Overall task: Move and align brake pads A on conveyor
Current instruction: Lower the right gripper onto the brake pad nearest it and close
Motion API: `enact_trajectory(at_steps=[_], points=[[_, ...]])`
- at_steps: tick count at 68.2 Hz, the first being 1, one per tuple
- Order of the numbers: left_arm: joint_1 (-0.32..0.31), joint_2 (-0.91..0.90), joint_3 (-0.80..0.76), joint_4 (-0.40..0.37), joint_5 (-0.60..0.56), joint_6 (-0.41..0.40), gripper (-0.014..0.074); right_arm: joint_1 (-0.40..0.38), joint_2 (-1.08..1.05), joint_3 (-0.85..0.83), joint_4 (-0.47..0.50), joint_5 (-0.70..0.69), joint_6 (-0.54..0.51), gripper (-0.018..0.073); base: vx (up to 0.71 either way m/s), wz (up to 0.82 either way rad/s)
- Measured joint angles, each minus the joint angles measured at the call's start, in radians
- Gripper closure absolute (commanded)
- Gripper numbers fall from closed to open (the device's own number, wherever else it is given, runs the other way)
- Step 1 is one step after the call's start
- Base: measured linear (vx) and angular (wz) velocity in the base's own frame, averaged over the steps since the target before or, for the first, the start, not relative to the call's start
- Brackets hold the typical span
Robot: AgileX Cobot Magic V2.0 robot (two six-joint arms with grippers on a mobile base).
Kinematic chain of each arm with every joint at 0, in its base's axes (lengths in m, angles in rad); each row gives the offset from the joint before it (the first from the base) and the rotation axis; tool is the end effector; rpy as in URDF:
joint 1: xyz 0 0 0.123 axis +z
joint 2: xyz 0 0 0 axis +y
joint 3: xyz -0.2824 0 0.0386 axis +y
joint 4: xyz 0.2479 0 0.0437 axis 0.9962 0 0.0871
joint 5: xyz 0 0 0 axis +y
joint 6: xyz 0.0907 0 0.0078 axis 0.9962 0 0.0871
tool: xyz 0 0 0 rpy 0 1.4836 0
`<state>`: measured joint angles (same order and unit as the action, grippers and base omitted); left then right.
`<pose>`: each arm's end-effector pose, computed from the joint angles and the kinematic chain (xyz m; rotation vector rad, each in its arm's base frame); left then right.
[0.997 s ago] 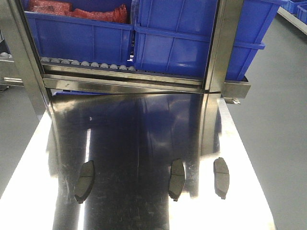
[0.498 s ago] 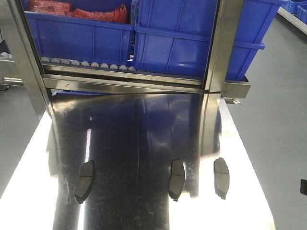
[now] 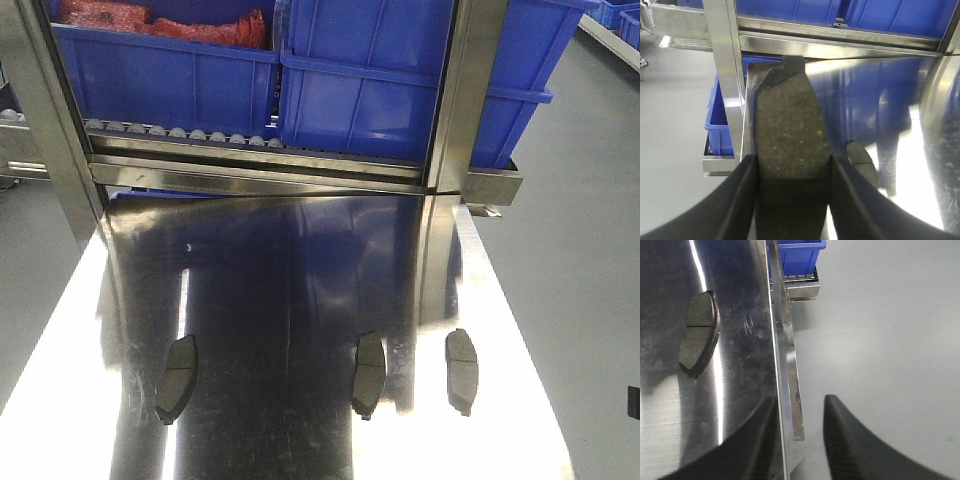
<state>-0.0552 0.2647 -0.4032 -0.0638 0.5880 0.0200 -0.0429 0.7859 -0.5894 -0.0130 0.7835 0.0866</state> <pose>0.0618 -0.0066 0.2794 0.0450 1.9325 -0.0931 0.1362 -0.0067 0.2736 0.1521 2.4588 0.0037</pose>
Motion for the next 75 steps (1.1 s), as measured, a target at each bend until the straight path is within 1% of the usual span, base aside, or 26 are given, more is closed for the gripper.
enact_trajectory(at_steps=[5, 10, 20, 27, 33, 40, 49, 62, 75], points=[[0.0, 0.0, 0.0, 0.0, 0.0, 0.0, 0.0602, 0.0, 0.0, 0.0, 0.0, 0.0, -0.011, 0.0126, 0.0, 0.0], [0.0, 0.0, 0.0, 0.0, 0.0, 0.0, 0.0602, 0.0, 0.0, 0.0, 0.013, 0.0, -0.023, 0.01, 0.0, 0.0], [0.0, 0.0, 0.0, 0.0, 0.0, 0.0, 0.0602, 0.01, 0.002, 0.0, 0.059, 0.0, -0.079, 0.01, 0.0, 0.0], [0.0, 0.0, 0.0, 0.0, 0.0, 0.0, 0.0602, 0.062, 0.034, -0.004, 0.13, -0.001, -0.153, 0.0102, 0.0, 0.0], [0.0, 0.0, 0.0, 0.0, 0.0, 0.0, 0.0602, 0.121, 0.1, -0.008, 0.156, -0.007, -0.171, 0.0102, 0.0, 0.0], [0.0, 0.0, 0.0, 0.0, 0.0, 0.0, 0.0602, 0.19, 0.197, -0.032, 0.155, -0.026, -0.13, 0.0102, 0.0, 0.0], [0.0, 0.0, 0.0, 0.0, 0.0, 0.0, 0.0602, 0.262, 0.339, -0.111, 0.122, -0.046, -0.036, 0.0102, 0.0, 0.0], [0.0, 0.0, 0.0, 0.0, 0.0, 0.0, 0.0602, 0.312, 0.546, -0.259, 0.075, -0.048, 0.1, 0.0109, 0.0, 0.0], [0.0, 0.0, 0.0, 0.0, 0.0, 0.0, 0.0602, 0.333, 0.734, -0.373, 0.069, -0.026, 0.158, 0.0109, 0.0, 0.0]])
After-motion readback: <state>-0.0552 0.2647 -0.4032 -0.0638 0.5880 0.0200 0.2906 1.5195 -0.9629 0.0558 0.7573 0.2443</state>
